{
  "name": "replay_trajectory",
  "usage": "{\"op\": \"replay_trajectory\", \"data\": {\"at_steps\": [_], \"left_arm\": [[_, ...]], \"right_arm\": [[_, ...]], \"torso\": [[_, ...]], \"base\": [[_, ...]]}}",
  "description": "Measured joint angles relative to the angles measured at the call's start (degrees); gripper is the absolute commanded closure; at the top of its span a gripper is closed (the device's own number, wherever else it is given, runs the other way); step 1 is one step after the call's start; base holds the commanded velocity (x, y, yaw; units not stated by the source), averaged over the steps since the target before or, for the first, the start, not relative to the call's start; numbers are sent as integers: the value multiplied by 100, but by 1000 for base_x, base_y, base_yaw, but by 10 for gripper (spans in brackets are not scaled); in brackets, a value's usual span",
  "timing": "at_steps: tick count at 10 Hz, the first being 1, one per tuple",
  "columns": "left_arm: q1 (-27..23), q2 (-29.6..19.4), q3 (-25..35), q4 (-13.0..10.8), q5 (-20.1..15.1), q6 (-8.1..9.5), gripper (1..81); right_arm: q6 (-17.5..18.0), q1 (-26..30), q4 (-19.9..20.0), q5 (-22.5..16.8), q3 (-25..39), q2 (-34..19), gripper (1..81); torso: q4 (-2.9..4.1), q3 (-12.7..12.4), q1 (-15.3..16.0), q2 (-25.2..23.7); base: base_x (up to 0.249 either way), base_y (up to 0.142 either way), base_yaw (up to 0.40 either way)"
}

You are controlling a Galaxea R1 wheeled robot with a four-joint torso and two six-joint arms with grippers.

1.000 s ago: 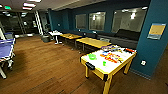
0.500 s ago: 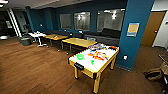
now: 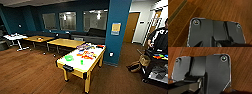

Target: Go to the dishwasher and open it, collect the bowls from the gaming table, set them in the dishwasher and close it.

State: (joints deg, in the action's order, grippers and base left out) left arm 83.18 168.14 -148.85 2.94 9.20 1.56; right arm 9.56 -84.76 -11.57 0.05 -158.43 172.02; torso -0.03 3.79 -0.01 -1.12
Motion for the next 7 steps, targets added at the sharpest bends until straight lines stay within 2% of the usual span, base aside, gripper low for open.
{"op": "replay_trajectory", "data": {"at_steps": [6,7], "left_arm": [[-13,7,-2,-11,0,0,10],[-27,11,0,-11,2,0,10]], "right_arm": [[0,0,-2,0,0,2,10],[-2,-2,-2,0,0,4,10]], "torso": [[0,0,0,0],[0,0,0,0]], "base": [[0,0,-389],[0,-175,0]]}}
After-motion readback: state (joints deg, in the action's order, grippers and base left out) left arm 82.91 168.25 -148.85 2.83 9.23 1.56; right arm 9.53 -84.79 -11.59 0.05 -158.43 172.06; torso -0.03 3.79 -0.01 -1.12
